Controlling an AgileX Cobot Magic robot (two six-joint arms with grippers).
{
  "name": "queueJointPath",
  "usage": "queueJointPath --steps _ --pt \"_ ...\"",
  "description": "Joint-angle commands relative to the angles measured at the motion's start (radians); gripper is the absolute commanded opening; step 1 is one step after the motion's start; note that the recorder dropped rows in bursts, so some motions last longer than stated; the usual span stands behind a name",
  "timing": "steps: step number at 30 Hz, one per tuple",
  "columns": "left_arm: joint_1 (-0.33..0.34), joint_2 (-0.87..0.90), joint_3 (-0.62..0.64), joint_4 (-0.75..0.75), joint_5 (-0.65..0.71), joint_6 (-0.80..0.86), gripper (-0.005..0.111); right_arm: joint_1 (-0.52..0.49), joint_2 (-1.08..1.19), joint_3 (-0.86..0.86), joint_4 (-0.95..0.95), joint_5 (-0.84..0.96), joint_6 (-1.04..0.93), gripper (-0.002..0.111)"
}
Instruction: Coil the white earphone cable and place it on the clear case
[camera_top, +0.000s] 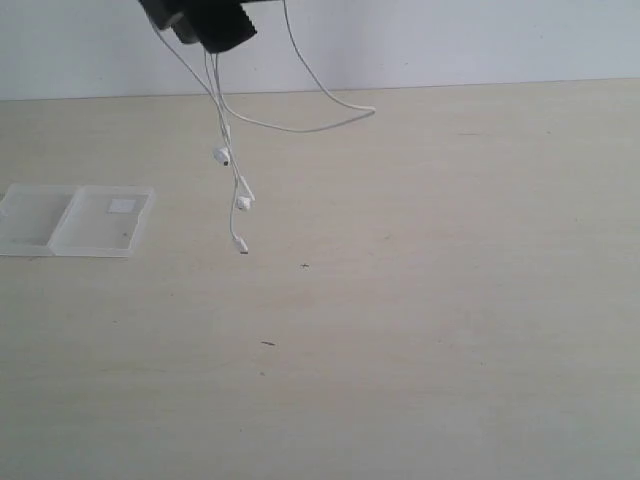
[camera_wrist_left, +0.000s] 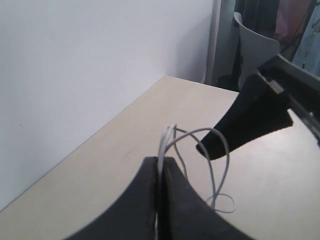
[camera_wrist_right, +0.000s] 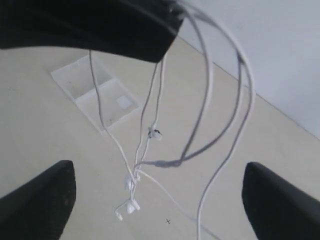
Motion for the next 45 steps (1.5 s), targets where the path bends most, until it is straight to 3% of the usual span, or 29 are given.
queueJointPath --steps 1,12,25,45 --pt "0.003 -0.007 -0.009 -0.019 -0.004 -0.005 0.0 0.0 -0.041 0.001 0.04 -0.014 0.015 0.086" --pt "0.003 -0.007 -0.009 -0.019 -0.001 -0.02 0.0 0.0 -0.122 0.017 0.094 0.05 -0.005 0.086" --pt "0.003 -0.007 -0.009 -0.003 0.0 -0.029 0.0 0.0 -0.296 0.306 0.092 -0.148 -0.005 0.085" --pt "0.003 -0.007 -0.009 -0.003 -0.009 -0.059 0.0 0.0 -0.15 0.306 0.174 -0.329 0.043 0.085"
